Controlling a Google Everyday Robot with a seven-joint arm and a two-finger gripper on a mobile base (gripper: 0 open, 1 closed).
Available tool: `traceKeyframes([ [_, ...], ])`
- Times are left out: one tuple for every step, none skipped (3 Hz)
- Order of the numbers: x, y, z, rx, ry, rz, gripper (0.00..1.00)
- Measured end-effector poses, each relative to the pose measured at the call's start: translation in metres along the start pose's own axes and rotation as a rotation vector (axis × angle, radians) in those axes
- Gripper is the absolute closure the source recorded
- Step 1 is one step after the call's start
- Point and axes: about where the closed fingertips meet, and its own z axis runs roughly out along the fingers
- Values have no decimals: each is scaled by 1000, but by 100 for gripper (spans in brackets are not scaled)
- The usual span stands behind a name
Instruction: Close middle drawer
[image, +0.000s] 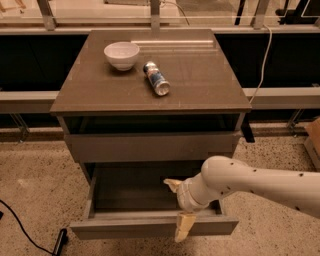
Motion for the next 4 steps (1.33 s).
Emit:
traceKeyframes([
  [20,19,65,-49,-26,81,0],
  [29,26,98,-41,-41,102,0],
  [41,23,118,-22,-28,112,26],
  [44,11,123,-14,-28,98,49],
])
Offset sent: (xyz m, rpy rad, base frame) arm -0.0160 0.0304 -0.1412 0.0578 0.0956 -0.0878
